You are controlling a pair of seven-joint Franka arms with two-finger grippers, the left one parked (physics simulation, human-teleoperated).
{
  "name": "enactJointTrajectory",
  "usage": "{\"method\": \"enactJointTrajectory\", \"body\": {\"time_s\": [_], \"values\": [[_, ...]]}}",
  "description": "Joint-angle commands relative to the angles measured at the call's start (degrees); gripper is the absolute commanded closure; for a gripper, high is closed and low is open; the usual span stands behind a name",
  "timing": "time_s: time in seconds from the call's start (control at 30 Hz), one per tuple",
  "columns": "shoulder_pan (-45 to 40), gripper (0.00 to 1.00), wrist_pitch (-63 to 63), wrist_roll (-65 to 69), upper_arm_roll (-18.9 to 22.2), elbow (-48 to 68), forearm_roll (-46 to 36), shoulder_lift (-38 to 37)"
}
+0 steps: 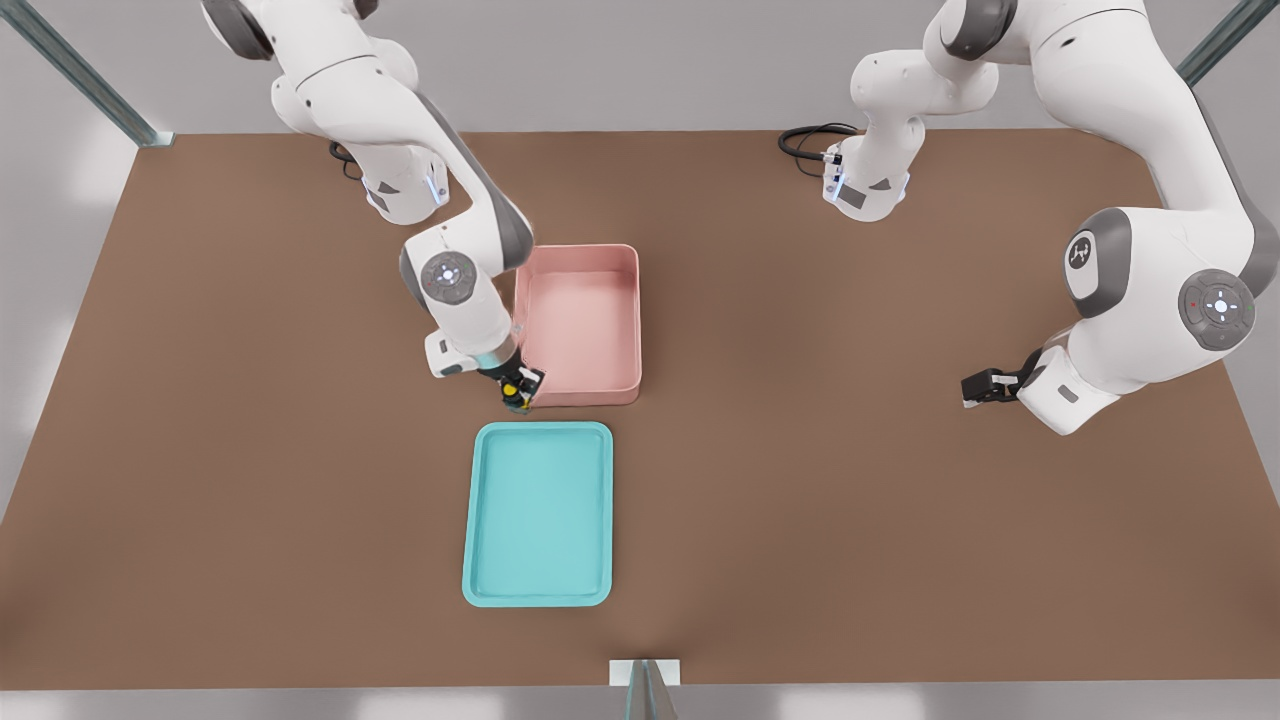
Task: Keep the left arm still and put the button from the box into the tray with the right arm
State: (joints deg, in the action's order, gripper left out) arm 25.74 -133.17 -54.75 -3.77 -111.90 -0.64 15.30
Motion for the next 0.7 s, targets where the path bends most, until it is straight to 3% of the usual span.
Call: {"method": "enactJointTrajectory", "body": {"time_s": [0.0, 0.37, 0.53, 0.57, 0.6, 0.63, 0.67], "values": [[-1.13, 0.53, 1.68, 10.90, -0.01, 2.56, 0.90, 2.01], [-5.62, 0.53, 1.60, 16.43, -0.54, 26.03, 2.13, 26.18], [-5.62, 0.52, 1.42, 17.14, -0.71, 31.57, 2.13, 32.86], [-5.79, 0.48, 1.33, 17.23, -0.80, 31.57, 2.13, 32.95], [-5.79, 0.17, 1.33, 17.49, -0.80, 31.57, 2.13, 32.86], [-5.79, 0.00, 1.16, 18.37, -0.80, 31.57, 2.13, 32.86], [-5.79, 0.00, 1.16, 18.54, -0.80, 31.57, 2.13, 32.86]]}}
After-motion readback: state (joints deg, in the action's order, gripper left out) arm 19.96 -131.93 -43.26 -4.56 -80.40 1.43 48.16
